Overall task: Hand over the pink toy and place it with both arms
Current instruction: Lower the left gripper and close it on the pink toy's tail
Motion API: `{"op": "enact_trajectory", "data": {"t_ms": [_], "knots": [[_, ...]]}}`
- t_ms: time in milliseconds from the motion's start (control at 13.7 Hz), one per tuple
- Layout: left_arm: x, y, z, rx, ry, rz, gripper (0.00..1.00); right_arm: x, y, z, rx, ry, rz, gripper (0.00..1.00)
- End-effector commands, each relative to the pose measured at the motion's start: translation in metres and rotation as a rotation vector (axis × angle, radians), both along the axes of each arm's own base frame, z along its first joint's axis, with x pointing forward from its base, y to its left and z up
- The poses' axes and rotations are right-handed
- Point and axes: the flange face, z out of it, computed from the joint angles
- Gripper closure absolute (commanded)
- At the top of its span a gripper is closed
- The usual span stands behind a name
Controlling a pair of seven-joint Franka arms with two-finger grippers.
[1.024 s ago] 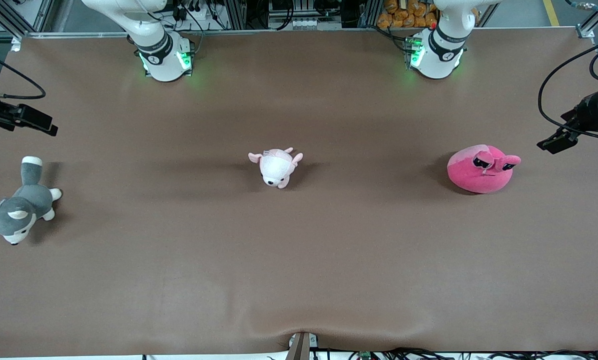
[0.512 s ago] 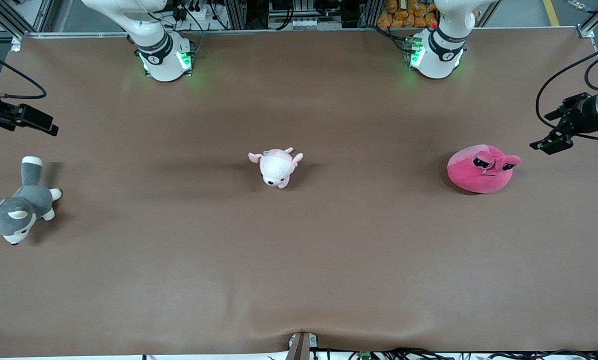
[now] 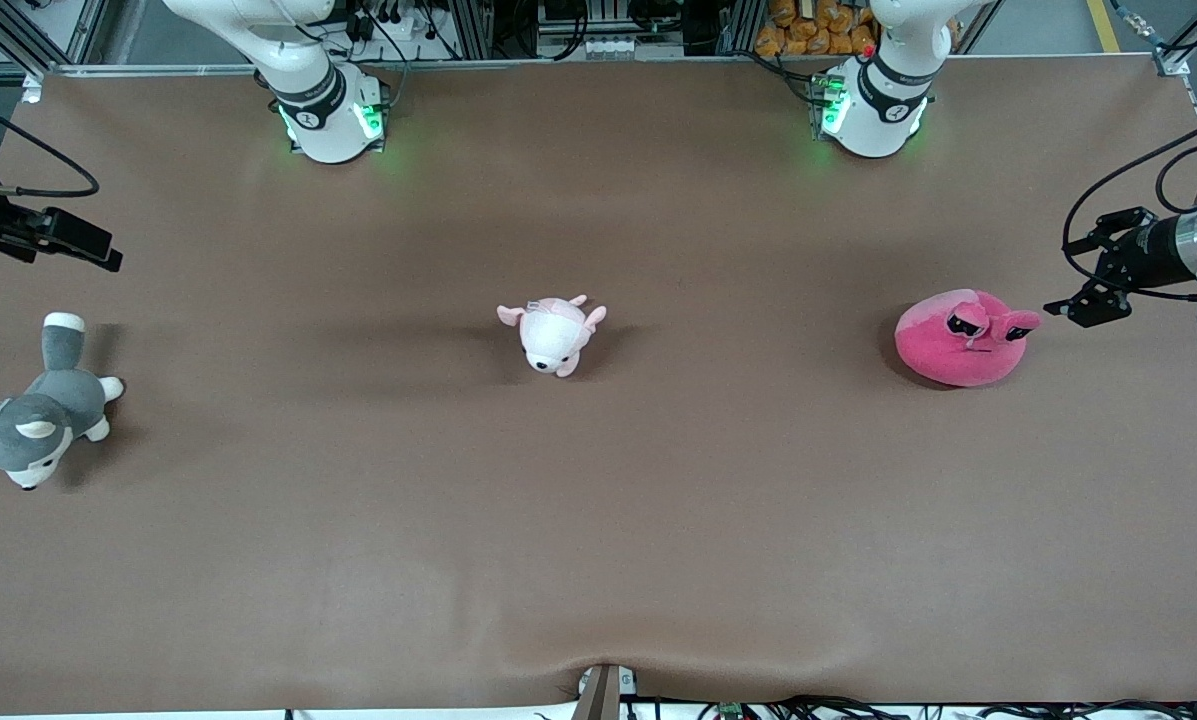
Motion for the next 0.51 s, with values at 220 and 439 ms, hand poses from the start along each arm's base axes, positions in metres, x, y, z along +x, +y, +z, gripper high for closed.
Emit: {"op": "enact_trajectory", "data": {"t_ms": [220, 439], "knots": [[0.012, 0.012, -0.037, -0.082, 0.009, 0.082, 0.0, -0.001, 0.007, 0.002, -0.002, -0.007, 0.012, 0.0], [0.02, 0.018, -0.052, -0.084, 0.003, 0.091, 0.0, -0.001, 0.007, 0.002, -0.002, -0.005, 0.012, 0.0]]}}
